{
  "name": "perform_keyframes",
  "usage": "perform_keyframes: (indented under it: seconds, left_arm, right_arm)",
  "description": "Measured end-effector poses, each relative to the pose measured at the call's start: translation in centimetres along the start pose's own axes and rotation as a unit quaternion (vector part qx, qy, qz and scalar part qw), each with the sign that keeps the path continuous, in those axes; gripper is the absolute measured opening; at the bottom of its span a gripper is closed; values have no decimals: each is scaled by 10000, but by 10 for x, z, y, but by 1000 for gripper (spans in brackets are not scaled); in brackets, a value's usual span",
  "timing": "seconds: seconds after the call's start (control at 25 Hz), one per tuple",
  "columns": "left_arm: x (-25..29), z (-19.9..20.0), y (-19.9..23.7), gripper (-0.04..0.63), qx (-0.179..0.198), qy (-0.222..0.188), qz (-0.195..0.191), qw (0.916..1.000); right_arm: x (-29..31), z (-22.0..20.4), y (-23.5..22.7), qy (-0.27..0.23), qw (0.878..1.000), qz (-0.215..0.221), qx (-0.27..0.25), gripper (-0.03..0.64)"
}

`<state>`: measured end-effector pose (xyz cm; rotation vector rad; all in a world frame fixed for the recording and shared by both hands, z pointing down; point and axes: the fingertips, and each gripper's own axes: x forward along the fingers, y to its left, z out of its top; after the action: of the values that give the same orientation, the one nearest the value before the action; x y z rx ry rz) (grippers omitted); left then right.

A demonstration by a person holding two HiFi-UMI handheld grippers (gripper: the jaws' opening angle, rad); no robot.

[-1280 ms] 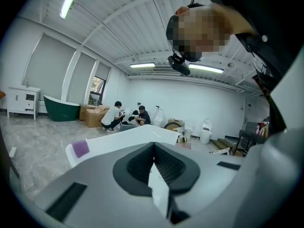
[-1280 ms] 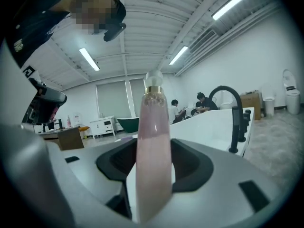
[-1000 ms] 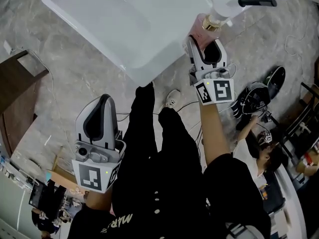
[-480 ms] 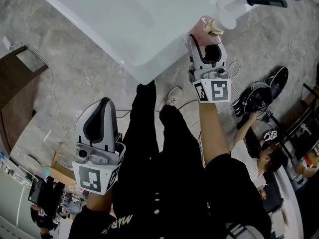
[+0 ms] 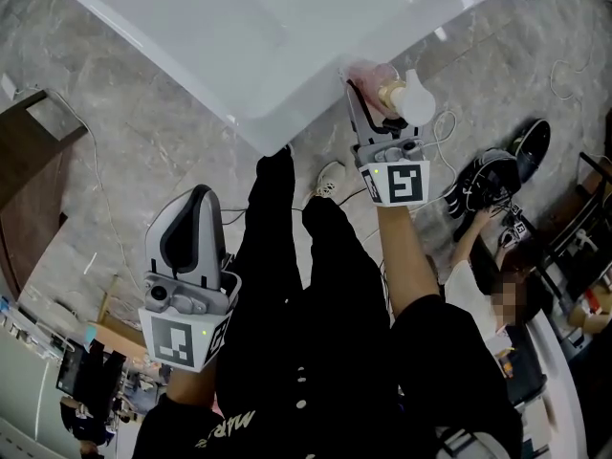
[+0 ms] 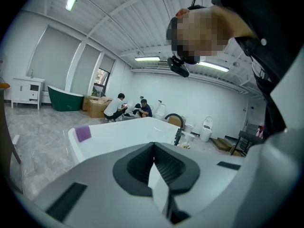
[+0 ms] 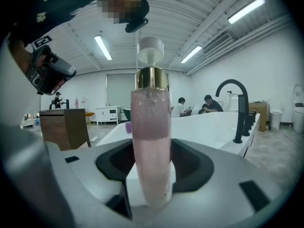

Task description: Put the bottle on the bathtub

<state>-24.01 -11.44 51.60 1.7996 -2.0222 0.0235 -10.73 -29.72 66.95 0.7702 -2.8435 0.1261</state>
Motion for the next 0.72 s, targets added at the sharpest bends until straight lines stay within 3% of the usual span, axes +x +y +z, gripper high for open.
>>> perform_keyframes:
  seconds: [0.72]
  left_arm:
    - [-5,9,-6,11,34,-139,37,9999]
  right_arm:
    - [7,-2,3,-51,9990,364,-235,227]
